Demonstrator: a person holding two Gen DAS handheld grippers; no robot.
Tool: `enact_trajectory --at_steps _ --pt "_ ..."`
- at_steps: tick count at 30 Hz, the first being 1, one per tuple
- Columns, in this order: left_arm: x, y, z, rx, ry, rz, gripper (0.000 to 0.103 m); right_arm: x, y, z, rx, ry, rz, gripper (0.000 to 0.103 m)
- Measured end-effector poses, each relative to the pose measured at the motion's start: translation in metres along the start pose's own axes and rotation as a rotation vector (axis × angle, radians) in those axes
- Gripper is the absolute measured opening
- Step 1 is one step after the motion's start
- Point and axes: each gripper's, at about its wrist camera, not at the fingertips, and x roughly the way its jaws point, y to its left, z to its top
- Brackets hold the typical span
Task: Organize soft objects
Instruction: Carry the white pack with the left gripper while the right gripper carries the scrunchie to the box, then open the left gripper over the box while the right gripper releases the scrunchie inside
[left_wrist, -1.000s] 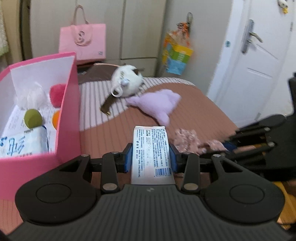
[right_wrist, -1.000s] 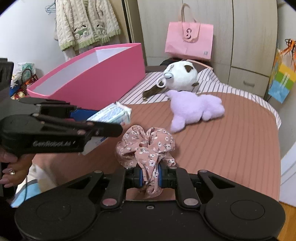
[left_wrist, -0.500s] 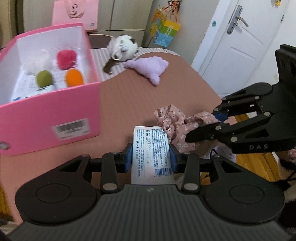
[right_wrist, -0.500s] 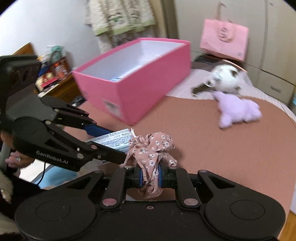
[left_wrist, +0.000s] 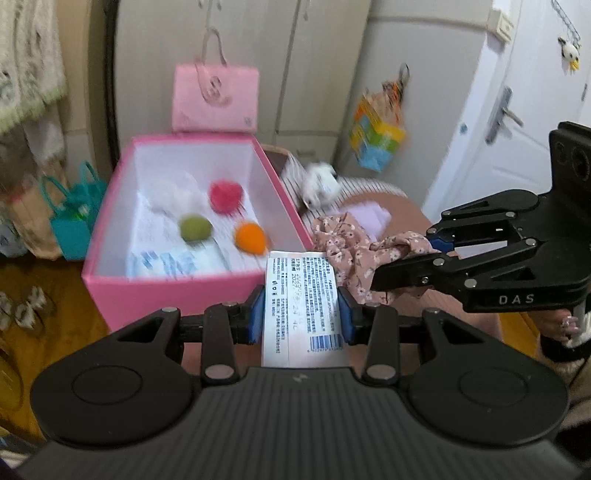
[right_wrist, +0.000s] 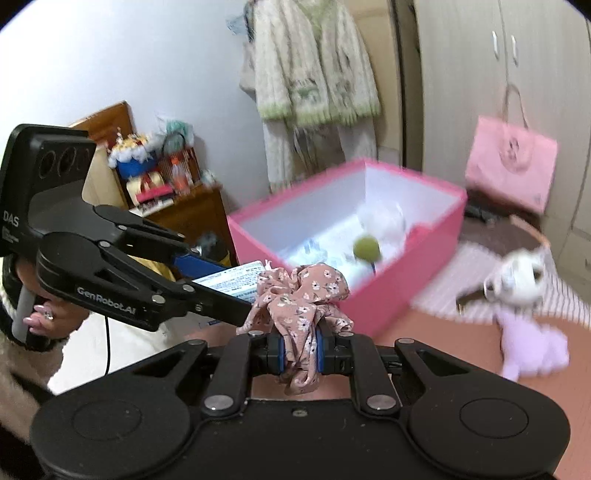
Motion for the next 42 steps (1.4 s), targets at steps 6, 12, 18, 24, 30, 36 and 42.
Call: enact_trajectory --at_steps 6,12,18,24,30,36,42 --pt "0.006 0.025 0.028 -0.027 -0.061 0.064 0.039 0.021 -0.002 0.035 -0.037 -0.053 -0.035 0.018" --pt "0.036 0.056 0.055 -0.035 -0.081 0.106 0.039 0.056 -0.016 0.063 -0.060 -0.079 -0.117 0.018" --pt "0.087 0.092 0.073 -0.047 -0.061 0.177 0.039 0.104 -0.040 0.079 -0.067 -0.041 -0.254 0.018" --pt "0.117 0.110 0.081 -0.060 -0.007 0.173 0.039 0.148 -0.065 0.082 -0.041 0.057 -0.284 0.018" --pt "0.131 0.117 0.081 -0.044 0.028 0.173 0.040 0.176 -0.071 0.081 -0.022 0.119 -0.275 0.023" --pt "0.124 0.117 0.079 0.020 0.018 0.224 0.048 0.182 -0.067 0.075 -0.059 0.153 -0.268 0.053" --pt "0.090 0.106 0.076 0.027 -0.006 0.180 0.052 0.131 -0.074 0.073 0.014 0.086 -0.200 0.057"
